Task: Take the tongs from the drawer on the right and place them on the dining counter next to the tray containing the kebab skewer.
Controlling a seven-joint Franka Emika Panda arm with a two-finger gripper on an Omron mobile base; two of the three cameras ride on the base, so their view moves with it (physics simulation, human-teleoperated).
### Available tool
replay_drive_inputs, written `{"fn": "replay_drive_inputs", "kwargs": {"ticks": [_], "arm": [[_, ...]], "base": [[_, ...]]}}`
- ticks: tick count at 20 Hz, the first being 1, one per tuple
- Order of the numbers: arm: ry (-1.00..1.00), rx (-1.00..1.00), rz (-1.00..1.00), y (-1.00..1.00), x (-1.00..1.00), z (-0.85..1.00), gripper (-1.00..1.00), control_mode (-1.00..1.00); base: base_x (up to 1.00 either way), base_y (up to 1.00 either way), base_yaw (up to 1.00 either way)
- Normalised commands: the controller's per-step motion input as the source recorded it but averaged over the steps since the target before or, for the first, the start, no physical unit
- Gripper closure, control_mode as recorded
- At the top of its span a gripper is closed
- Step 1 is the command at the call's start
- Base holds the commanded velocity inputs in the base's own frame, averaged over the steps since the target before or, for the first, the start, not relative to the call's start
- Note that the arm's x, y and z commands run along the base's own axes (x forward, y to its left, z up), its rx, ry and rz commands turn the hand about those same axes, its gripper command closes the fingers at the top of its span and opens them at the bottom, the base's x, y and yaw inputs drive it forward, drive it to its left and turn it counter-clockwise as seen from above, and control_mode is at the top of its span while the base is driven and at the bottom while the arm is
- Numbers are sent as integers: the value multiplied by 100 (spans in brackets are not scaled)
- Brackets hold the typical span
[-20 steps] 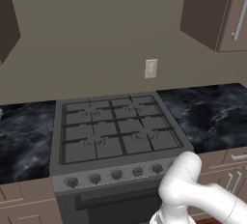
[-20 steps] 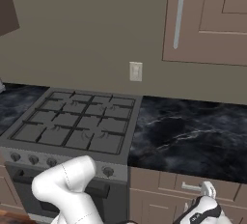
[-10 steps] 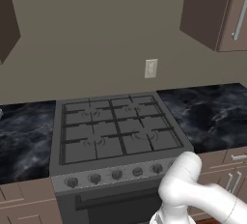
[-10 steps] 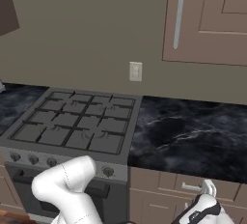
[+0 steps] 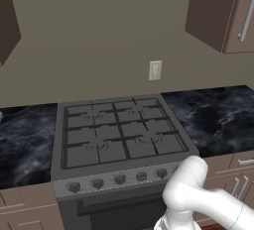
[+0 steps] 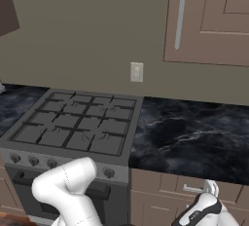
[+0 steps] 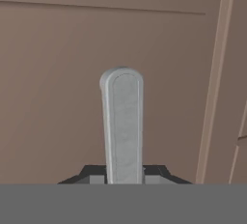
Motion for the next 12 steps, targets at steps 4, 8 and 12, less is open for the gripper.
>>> {"fn": "replay_drive_inputs", "kwargs": {"ticks": [4,8,12], "arm": [[0,0,0,0,0,0,100,-100],[0,0,0,0,-10,0,100,-100],[1,0,-5,-4,-42,0,100,-100]], "base": [[0,0,0],[0,0,0],[0,0,0]]}}
